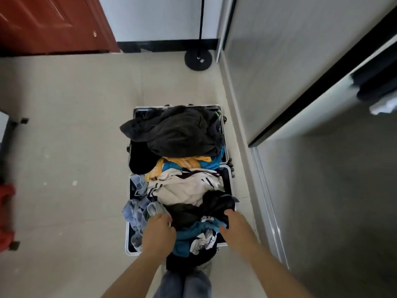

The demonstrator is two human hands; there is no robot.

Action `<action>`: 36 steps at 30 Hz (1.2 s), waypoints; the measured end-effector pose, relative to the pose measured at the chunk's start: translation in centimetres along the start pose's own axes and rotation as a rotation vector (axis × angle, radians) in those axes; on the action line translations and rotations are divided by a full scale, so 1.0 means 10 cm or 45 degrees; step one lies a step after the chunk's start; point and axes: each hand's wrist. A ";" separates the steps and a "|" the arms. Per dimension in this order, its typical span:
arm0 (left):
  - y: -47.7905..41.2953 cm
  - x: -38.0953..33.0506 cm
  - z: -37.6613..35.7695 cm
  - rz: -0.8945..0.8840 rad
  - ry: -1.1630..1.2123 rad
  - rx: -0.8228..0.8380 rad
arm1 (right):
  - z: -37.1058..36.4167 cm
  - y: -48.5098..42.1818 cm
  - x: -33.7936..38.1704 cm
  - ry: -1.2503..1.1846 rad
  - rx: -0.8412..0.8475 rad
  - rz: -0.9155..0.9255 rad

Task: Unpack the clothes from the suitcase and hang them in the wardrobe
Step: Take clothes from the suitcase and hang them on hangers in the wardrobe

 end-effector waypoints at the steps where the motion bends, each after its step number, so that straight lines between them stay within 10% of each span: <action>1: -0.05 0.14 -0.21 0.016 -0.002 0.042 | -0.22 -0.12 -0.11 0.034 0.048 -0.007; 17: -1.18 1.17 -2.61 -0.196 -0.329 0.556 | -2.11 -2.10 -1.11 0.602 -0.091 0.029; 21: -1.25 1.30 -2.71 -0.181 -0.466 0.564 | -2.22 -2.13 -1.05 -0.093 -0.360 -0.095; 26: -1.13 1.19 -2.56 -0.032 -0.039 0.418 | -1.69 -1.76 -0.51 -1.360 -0.131 -0.413; 36: -0.56 0.28 -0.85 0.359 1.210 0.083 | -0.48 -0.84 0.43 -2.006 0.121 -0.214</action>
Point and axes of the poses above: each hand's wrist, its own y-axis away from the middle knuckle, its own z-axis out of the back of the hand, x = y × z, and after that the axes turned 5 degrees about -z, right-handed
